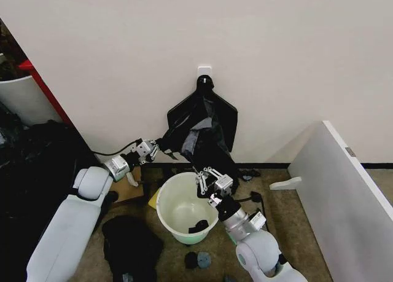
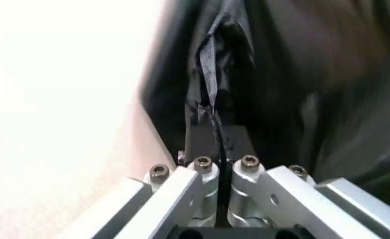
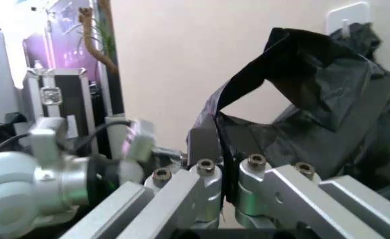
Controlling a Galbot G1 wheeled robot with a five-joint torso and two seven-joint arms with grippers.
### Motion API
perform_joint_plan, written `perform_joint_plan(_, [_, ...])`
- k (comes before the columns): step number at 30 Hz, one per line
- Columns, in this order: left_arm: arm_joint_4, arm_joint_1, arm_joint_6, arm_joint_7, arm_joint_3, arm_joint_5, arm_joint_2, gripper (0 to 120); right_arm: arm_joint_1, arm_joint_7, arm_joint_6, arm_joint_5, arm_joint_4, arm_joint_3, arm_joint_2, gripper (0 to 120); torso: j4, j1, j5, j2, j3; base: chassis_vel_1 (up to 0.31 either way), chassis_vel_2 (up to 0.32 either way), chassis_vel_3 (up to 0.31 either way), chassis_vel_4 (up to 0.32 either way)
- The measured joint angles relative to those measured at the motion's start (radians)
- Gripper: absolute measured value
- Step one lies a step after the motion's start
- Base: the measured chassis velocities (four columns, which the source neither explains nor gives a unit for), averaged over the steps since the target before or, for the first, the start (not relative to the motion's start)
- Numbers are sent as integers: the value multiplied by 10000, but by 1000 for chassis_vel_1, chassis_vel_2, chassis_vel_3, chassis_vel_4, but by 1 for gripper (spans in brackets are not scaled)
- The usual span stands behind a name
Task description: Place the garbage bag over the trash bin.
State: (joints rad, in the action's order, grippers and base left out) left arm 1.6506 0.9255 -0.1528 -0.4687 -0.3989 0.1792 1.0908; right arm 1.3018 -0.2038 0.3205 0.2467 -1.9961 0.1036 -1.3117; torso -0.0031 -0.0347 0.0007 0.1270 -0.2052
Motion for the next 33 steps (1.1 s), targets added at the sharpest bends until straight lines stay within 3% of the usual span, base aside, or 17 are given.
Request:
perform_joint_plan(4, [922, 546, -104, 1731, 301, 3295, 216, 0, 42, 676, -41, 266, -129, -31, 238, 0, -1, 0, 0, 1, 0, 0, 0, 0, 0])
perform_joint_plan(6, [1364, 894, -382, 2168, 315, 4150, 399, 0, 124, 1000, -79, 409, -280, -86, 355, 0, -4, 0, 2, 1, 1, 0, 0, 0, 0])
perform_joint_plan(8, [1581, 1107, -496, 2334, 277, 4290, 476, 0, 199, 1153, -88, 495, -395, -121, 420, 0, -3, 0, 3, 1, 1, 0, 0, 0, 0])
perform_joint_plan(11, [2313, 1811, -592, 3105, 115, 3979, 620, 0, 515, 1426, -70, 761, -750, -239, 663, 0, -1, 0, 1, 0, 2, 0, 0, 0, 0])
perform_joint_plan(19, [4188, 3455, 243, 5073, -346, 2281, 623, 0, 1646, 1525, 391, 1132, -1943, -711, 1700, 0, 0, 1, 0, 2, 2, 0, 0, 0, 0])
perform_joint_plan(23, [5112, 4156, 563, 5542, -548, 1963, 513, 0, 2162, 1426, 647, 1115, -2702, -877, 2073, 0, -2, 0, 1, 2, 2, 0, 0, 0, 0])
perform_joint_plan(27, [5474, 4412, 610, 5664, -595, 1839, 459, 0, 2320, 1299, 764, 1118, -3024, -843, 2124, 0, -2, 1, 1, 3, 2, 0, 0, 0, 0])
perform_joint_plan(33, [6605, 5312, 663, 6083, -765, 1370, 283, 0, 2788, 663, 1073, 1383, -4082, -216, 2035, 0, -1, -1, 1, 3, 2, 0, 0, 0, 0])
